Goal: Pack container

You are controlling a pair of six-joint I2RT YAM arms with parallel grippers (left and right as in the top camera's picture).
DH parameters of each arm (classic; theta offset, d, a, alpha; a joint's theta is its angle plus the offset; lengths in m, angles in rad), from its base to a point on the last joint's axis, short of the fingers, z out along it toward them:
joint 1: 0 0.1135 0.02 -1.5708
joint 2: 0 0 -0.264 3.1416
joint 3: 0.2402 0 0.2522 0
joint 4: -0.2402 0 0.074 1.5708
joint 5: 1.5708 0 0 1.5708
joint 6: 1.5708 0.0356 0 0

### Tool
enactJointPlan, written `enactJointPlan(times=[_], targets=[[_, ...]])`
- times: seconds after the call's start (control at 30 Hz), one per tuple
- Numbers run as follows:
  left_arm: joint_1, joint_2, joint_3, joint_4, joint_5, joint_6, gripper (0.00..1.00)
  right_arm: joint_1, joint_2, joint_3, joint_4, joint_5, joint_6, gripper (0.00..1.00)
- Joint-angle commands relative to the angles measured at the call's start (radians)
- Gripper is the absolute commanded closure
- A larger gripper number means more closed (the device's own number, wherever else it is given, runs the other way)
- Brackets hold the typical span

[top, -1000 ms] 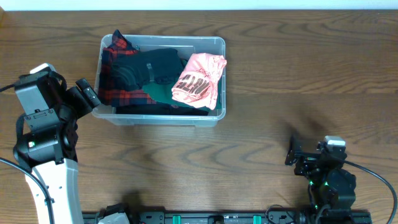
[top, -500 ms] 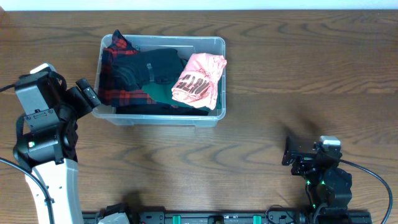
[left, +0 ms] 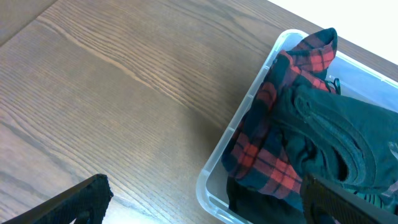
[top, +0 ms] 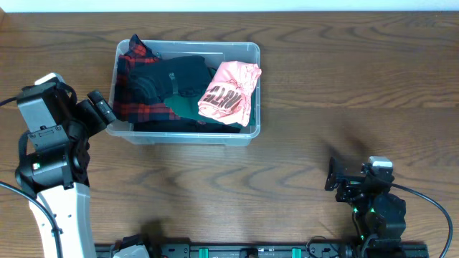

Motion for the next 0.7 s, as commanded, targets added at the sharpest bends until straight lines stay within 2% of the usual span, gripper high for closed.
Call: enactJointPlan(times=[0.0, 0.17, 0.37, 0.67], targets=[[-0.005, -0.008, -0.005, -0.002, -0.012, -0.016, 0.02, 0.007, -0.011, -0.004, -0.002, -0.004, 0.011, 0.01], [-0.048, -0.105, -0.010, -0.036, -0.021, -0.001, 0.02, 0.007, -0.011, -0.004, -0.002, -0.004, 0.011, 0.01], [-0.172, -0.267, -0.024, -0.110, -0.027, 0.008, 0.02, 0.007, -0.011, -0.004, -0.002, -0.004, 0.011, 0.01], [-0.288, -0.496, -0.114, -0.112, -0.026, 0.080, 0.02, 0.007, -0.011, -0.004, -0.002, -0.004, 0.011, 0.01]])
